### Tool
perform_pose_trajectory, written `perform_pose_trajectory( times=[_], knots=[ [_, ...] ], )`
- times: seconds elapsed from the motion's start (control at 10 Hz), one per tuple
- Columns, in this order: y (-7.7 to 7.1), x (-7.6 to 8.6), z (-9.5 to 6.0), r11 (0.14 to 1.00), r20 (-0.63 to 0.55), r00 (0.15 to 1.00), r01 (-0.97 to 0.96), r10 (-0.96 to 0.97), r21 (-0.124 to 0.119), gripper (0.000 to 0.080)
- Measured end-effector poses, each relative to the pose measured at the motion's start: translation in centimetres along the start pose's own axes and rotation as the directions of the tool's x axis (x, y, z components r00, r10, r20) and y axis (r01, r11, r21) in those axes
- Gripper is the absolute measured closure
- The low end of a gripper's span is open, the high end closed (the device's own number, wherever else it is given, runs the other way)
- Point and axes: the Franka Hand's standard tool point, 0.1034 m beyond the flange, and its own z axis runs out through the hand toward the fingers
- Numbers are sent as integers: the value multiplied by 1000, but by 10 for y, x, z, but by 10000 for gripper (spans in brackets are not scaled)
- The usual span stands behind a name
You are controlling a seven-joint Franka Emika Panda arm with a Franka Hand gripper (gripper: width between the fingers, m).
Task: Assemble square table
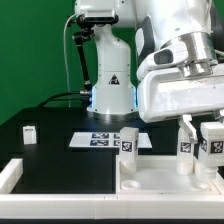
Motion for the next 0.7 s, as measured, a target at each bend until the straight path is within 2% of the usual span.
perform_pose_trajectory(
  times=[0.2,0.4,0.7],
  knots=[
    [2,-5,1,1000,7,1000,9,-9,-1,511],
    [5,-13,9,1000,6,1000,14,-14,-2,511],
    [2,-9,15,1000,-41,999,16,-16,0,511]
  ],
)
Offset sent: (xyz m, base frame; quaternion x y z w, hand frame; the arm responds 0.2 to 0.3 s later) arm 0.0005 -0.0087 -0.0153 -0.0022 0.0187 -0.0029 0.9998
